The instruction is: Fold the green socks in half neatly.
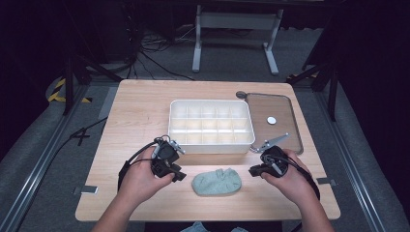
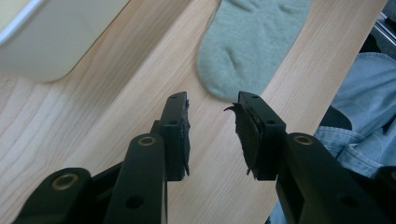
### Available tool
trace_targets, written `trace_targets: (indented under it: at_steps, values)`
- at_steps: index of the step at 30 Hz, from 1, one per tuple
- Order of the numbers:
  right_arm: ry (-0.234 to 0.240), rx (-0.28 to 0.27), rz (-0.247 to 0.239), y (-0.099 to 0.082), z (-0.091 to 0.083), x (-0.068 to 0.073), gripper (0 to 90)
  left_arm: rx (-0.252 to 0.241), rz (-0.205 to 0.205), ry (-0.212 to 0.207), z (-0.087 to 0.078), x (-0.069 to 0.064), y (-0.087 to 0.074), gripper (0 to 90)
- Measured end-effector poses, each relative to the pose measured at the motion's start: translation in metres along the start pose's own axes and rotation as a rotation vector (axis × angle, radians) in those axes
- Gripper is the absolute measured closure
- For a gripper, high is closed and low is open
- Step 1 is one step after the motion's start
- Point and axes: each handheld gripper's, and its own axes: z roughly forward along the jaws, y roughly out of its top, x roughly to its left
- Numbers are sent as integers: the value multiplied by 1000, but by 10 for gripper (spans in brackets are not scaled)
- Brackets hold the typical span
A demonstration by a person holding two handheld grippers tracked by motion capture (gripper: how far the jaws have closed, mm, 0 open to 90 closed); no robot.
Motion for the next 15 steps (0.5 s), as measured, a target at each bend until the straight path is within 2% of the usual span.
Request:
trace_targets:
  at_steps: [4,7,9,10,11,13,15]
  values:
    - [5,-1,12,-4,0,-1,826,-7,30,-11,4,-8,7,643]
    - [2,2,19,-7,0,-1,821,-3,27,-13,11,-8,10,634]
    - [3,0,27,-8,0,0,810,-14,-12,-27,19,-3,11,607]
    - [4,-1,27,-8,0,0,801,-10,-47,-34,22,0,10,618]
    - [10,-1,30,-9,0,0,795,-25,-92,-34,28,5,9,619]
    - [10,2,44,-12,1,-1,790,-23,-137,-8,36,12,6,630]
    - [8,6,44,-12,2,-2,788,-32,-151,-15,38,13,6,634]
